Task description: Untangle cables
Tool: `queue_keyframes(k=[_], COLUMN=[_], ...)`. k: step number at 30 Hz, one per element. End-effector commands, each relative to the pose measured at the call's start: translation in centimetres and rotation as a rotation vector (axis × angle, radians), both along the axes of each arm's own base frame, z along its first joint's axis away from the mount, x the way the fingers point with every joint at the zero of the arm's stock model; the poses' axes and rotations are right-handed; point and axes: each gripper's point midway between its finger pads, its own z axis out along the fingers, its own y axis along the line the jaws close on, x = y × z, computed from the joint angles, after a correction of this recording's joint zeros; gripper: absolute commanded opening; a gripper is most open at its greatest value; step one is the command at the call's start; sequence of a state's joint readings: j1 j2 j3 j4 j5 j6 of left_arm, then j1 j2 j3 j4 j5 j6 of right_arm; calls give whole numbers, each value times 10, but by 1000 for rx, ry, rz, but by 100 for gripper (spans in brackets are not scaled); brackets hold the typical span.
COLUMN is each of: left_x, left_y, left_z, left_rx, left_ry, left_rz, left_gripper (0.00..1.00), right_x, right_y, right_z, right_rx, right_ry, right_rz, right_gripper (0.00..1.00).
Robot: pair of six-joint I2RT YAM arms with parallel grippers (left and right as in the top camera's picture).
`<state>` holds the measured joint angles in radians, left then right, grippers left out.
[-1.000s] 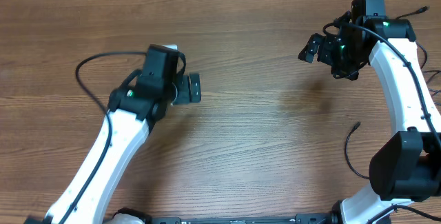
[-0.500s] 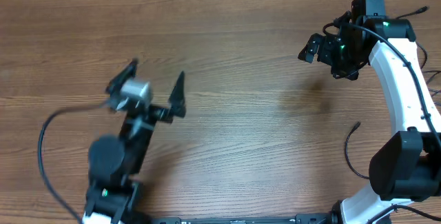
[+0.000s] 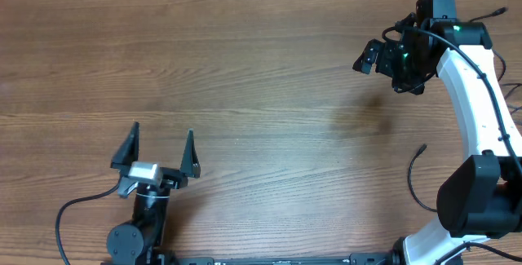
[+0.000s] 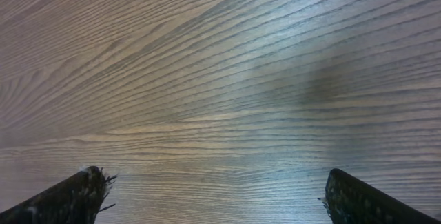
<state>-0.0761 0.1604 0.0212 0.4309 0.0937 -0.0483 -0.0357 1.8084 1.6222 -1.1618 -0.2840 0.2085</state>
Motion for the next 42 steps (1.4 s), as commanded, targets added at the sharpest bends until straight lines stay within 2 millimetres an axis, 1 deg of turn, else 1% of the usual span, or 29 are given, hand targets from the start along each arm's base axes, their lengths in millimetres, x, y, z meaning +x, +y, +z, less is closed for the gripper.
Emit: queue_keyframes(k=[1,5,6,8,9,11,39,42], left_x=[-4,-1,1,2,2,2,2,2], left_y=[3,10,13,16,17,17,17,17], left_z=[-10,-38,-51,-87,-96,-93,-94,-94], left_rx=[18,22,15,-8,-16,-27,-26,-26], left_ry=[17,129,186,336,372,364,367,367], left_rz=[15,44,52,63,64,62,65,65], left_gripper=[100,100,100,100,100,100,100,100], right_x=[4,4,4,4,4,4,4,0], right_y=[2,2,2,2,2,2,2,2], right_z=[8,8,8,8,8,8,8,8], right_rx=[0,0,0,0,0,0,0,2], right_ry=[-30,-30,-30,-30,-30,-30,-30,-18], right_rz=[18,18,18,18,18,18,18,18], right_gripper=[100,100,100,100,100,100,100,100])
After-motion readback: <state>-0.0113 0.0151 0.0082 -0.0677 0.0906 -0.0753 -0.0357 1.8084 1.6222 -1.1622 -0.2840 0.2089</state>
